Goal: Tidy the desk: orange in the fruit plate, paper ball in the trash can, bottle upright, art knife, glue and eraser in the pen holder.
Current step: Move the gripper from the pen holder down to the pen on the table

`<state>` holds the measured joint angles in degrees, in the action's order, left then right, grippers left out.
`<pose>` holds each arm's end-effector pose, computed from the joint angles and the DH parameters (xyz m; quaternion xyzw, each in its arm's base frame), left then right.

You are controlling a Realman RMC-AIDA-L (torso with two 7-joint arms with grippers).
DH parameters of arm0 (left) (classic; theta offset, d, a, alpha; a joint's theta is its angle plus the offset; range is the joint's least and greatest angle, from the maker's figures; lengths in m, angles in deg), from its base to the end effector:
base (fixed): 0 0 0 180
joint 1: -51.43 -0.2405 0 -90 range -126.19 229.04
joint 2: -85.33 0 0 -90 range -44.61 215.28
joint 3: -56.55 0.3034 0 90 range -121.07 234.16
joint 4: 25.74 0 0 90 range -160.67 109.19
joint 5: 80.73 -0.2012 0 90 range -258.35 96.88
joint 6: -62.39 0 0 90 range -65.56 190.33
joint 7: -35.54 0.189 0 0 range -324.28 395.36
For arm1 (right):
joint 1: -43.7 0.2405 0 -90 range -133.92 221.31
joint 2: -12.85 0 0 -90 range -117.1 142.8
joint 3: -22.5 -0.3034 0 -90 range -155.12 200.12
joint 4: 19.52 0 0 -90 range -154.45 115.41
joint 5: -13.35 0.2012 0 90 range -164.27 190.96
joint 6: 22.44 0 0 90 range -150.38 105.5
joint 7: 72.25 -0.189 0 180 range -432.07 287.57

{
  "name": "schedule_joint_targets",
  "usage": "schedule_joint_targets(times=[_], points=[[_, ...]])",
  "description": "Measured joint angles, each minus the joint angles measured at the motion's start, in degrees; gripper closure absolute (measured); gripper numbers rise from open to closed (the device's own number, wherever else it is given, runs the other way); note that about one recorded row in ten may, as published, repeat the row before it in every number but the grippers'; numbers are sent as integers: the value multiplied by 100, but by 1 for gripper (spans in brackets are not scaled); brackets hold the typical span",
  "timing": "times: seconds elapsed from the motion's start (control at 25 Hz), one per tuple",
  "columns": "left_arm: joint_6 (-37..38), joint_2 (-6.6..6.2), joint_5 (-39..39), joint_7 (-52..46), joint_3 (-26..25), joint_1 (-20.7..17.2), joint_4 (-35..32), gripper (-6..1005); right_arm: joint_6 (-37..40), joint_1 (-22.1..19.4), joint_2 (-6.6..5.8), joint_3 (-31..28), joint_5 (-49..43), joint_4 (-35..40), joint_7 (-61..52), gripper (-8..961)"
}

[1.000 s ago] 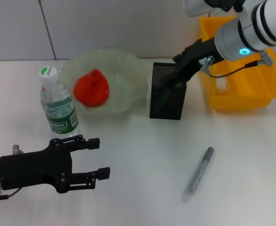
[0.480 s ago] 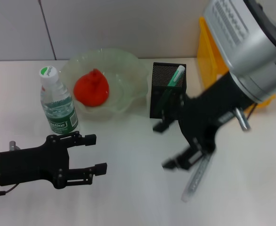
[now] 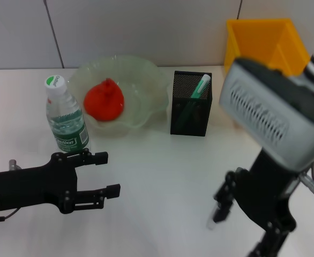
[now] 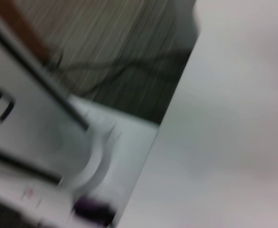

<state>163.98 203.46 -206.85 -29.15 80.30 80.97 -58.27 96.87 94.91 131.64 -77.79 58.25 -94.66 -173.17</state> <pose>-0.2904 0.3200 -0.0516 -0.9435 -0.1542 -0.2741 0.1049 0.1395 0.3248 -0.0619 0.9513 0.1531 0.2037 0.1737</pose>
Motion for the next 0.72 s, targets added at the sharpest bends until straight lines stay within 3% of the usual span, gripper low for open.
schedule_joint_targets(times=[0.2, 0.72], points=[[-51, -2, 0, 0, -13, -2, -8, 184, -51, 80, 16, 486, -308, 200, 140, 196], [-165, 2, 0, -15, -37, -38, -101, 184, -1220, 157, 30, 781, -1281, 758, 1556, 211]])
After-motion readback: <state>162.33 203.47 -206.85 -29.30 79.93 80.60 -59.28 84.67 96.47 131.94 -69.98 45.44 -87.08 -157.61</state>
